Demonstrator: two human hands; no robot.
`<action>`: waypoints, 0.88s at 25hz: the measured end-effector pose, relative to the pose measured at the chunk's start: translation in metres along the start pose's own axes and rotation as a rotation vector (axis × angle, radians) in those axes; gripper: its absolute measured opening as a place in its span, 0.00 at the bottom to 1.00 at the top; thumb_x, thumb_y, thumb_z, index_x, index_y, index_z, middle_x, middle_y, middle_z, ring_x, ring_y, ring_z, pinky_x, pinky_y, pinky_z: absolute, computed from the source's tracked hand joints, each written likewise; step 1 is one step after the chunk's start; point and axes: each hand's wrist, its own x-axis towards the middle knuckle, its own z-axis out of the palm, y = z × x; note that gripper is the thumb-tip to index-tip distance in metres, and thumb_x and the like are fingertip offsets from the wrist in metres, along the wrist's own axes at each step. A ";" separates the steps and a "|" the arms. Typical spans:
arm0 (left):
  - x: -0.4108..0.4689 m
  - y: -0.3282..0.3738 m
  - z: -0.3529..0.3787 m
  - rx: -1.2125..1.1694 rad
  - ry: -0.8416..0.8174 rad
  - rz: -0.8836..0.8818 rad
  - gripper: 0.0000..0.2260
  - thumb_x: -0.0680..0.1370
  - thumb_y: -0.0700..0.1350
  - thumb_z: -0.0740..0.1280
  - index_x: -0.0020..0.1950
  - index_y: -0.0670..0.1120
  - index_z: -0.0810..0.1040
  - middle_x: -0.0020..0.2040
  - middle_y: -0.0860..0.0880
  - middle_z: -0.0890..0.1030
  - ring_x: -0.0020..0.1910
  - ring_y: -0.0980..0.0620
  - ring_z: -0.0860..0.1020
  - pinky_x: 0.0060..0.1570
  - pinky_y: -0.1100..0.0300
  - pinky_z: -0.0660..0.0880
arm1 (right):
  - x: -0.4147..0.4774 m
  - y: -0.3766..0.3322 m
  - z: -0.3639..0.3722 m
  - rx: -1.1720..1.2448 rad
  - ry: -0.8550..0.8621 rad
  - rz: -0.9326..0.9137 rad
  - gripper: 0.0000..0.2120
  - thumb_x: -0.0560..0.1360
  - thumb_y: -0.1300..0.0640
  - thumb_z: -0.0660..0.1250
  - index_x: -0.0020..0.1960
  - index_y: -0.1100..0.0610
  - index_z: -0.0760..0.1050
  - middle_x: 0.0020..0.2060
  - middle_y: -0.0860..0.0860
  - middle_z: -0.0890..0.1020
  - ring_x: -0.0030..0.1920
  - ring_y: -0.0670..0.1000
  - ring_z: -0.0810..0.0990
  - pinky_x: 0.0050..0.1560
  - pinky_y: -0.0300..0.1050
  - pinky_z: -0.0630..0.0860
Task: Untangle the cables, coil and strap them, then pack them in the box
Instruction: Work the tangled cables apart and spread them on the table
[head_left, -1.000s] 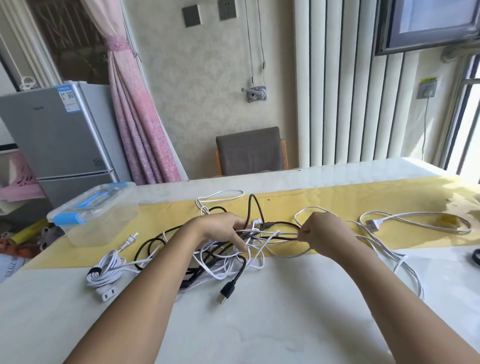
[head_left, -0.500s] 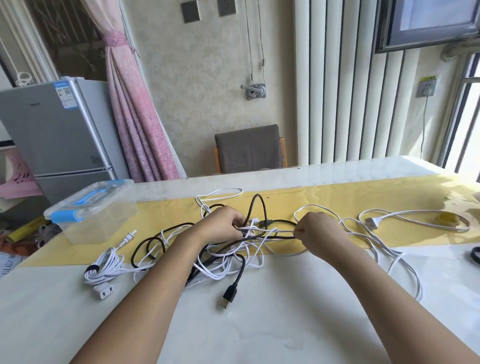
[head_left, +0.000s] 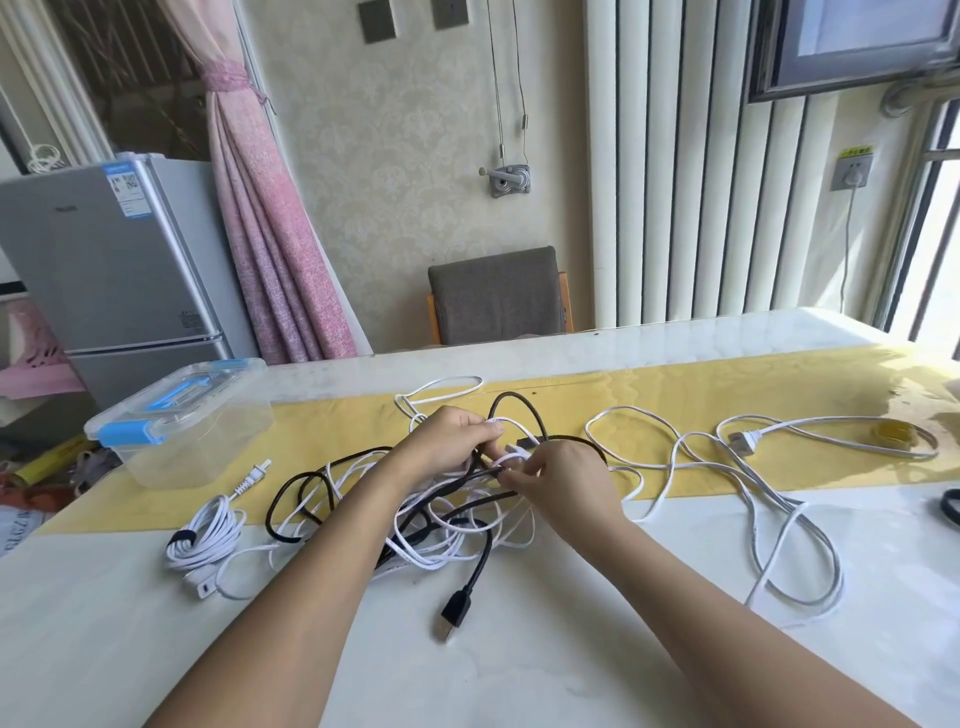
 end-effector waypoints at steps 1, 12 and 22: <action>-0.002 0.000 0.001 -0.001 -0.011 0.012 0.16 0.77 0.55 0.65 0.32 0.50 0.82 0.42 0.44 0.85 0.42 0.50 0.78 0.59 0.52 0.73 | 0.000 -0.001 0.001 -0.056 0.000 0.015 0.18 0.73 0.44 0.68 0.43 0.61 0.78 0.38 0.55 0.80 0.41 0.55 0.77 0.39 0.48 0.70; -0.007 0.001 0.020 -0.182 0.132 0.060 0.15 0.75 0.40 0.70 0.34 0.48 0.66 0.26 0.55 0.68 0.23 0.60 0.66 0.29 0.64 0.62 | 0.006 0.009 -0.003 0.098 -0.124 0.133 0.09 0.69 0.63 0.66 0.47 0.63 0.80 0.37 0.55 0.76 0.39 0.56 0.74 0.30 0.42 0.62; 0.025 0.001 -0.012 -0.485 0.530 0.020 0.08 0.78 0.32 0.60 0.42 0.43 0.71 0.40 0.49 0.80 0.36 0.53 0.76 0.33 0.67 0.71 | 0.000 0.010 -0.035 0.734 -0.244 0.028 0.17 0.70 0.74 0.55 0.32 0.54 0.70 0.34 0.50 0.78 0.37 0.50 0.68 0.35 0.42 0.62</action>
